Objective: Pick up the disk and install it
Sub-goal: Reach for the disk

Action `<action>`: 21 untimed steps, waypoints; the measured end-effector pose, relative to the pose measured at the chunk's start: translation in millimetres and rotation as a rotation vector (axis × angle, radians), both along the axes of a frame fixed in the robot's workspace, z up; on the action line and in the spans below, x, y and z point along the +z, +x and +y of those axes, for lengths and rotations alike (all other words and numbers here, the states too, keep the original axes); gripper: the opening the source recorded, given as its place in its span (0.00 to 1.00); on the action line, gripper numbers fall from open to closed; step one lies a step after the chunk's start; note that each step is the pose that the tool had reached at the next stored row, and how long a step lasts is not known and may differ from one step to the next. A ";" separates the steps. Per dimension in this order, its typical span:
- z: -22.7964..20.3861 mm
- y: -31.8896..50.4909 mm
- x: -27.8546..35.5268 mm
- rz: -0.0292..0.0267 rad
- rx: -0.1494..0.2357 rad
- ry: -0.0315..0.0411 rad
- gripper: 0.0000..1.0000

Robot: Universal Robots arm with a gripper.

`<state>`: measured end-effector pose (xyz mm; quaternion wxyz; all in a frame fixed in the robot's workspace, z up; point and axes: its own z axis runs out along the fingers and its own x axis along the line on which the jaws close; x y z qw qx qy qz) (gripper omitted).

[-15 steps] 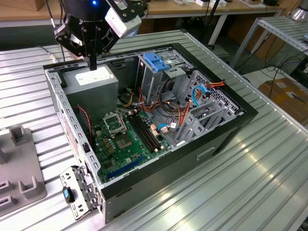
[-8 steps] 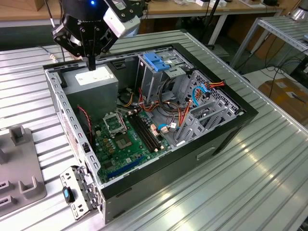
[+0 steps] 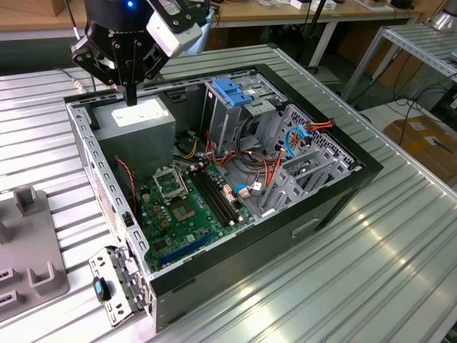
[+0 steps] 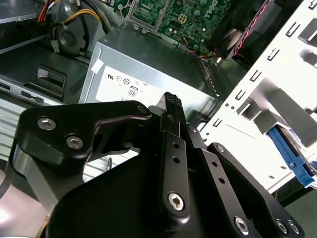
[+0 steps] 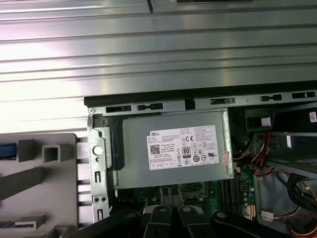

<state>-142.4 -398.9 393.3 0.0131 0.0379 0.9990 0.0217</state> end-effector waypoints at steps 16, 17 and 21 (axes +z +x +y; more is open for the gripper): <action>0.0 -8.0 0.0 0.0000 0.000 0.0001 0.11; 0.0 -8.4 0.0 0.0000 0.000 0.0000 0.11; 0.0 -12.0 0.0 0.0000 0.000 0.0001 0.11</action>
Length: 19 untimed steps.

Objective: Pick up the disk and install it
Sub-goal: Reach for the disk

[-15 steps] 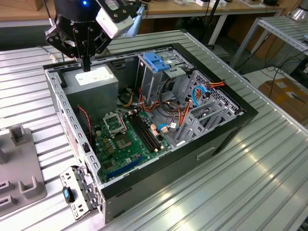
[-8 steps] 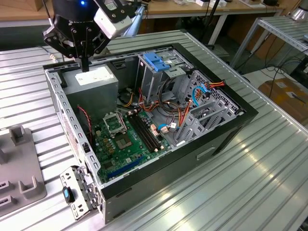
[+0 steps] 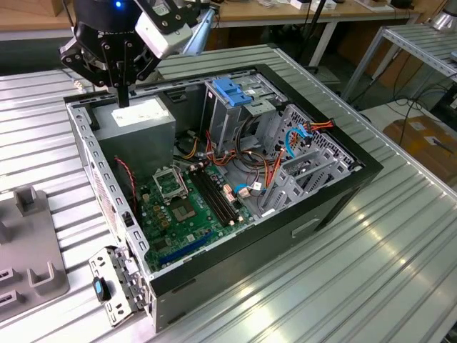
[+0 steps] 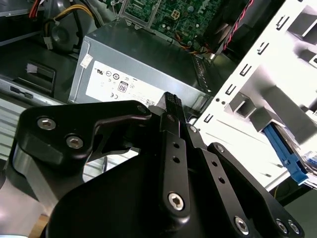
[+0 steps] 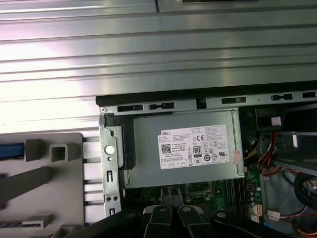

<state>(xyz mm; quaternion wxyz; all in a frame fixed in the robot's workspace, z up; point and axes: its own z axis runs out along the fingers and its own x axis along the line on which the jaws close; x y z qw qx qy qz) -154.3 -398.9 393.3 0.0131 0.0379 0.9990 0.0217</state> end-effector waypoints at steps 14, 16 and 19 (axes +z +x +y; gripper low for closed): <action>0.0 -17.2 0.0 0.0000 0.000 0.0000 0.11; 0.0 -20.6 0.0 0.0001 0.000 0.0000 0.11; 0.0 -24.3 0.0 0.0000 0.000 -0.0001 0.11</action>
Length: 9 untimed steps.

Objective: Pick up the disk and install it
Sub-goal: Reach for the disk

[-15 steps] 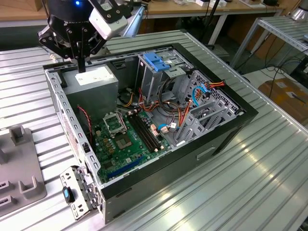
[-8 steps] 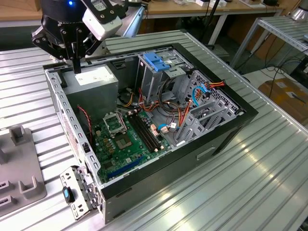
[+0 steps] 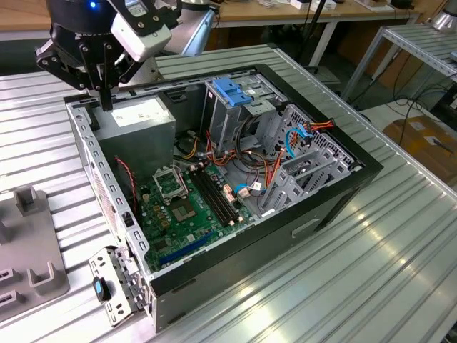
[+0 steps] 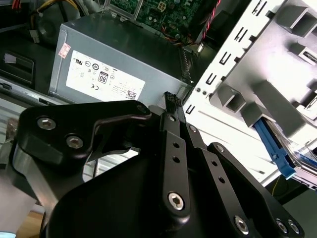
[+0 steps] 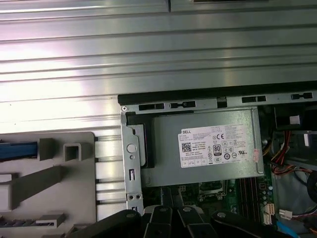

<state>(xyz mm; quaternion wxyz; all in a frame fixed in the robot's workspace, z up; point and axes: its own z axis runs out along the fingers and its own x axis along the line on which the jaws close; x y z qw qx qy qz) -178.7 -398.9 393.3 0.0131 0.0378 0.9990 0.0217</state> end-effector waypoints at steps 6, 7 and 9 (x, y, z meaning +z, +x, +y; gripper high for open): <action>0.0 -10.1 0.0 0.0000 0.000 0.0000 0.11; 0.0 -11.7 -0.1 -0.0001 0.000 0.0001 0.11; 0.0 -14.8 0.0 0.0000 0.000 0.0000 0.11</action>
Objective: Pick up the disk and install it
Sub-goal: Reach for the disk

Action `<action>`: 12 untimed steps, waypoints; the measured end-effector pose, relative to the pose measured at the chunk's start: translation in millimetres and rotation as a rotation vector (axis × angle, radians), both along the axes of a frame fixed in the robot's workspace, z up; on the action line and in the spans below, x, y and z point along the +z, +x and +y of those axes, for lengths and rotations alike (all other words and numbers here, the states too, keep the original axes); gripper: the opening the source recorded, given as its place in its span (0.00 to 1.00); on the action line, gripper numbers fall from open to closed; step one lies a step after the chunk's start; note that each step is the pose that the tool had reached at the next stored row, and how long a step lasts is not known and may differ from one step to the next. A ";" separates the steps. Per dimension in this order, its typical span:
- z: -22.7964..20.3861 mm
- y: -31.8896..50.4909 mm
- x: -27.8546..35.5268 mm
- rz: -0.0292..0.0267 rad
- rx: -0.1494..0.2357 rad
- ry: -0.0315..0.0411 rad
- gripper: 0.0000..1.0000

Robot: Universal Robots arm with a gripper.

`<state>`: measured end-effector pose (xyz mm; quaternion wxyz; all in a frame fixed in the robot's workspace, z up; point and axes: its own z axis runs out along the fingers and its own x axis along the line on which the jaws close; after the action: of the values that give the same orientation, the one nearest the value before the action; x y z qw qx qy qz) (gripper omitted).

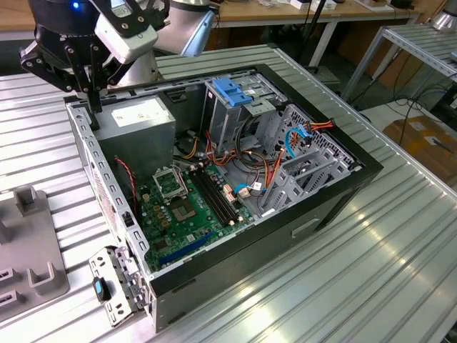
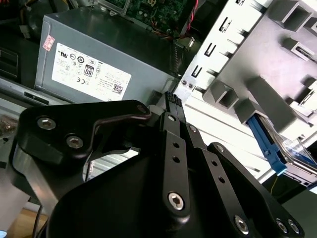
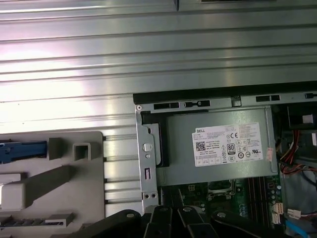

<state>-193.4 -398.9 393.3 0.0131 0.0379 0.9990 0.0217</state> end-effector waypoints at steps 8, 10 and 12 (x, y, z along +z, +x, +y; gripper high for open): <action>0.0 -10.8 0.0 0.0001 0.000 0.0000 0.11; 0.0 -13.2 0.0 0.0000 0.000 0.0000 0.11; 0.0 -16.1 0.0 0.0000 0.000 0.0000 0.11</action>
<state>-209.5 -398.9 393.3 0.0131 0.0379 0.9990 0.0217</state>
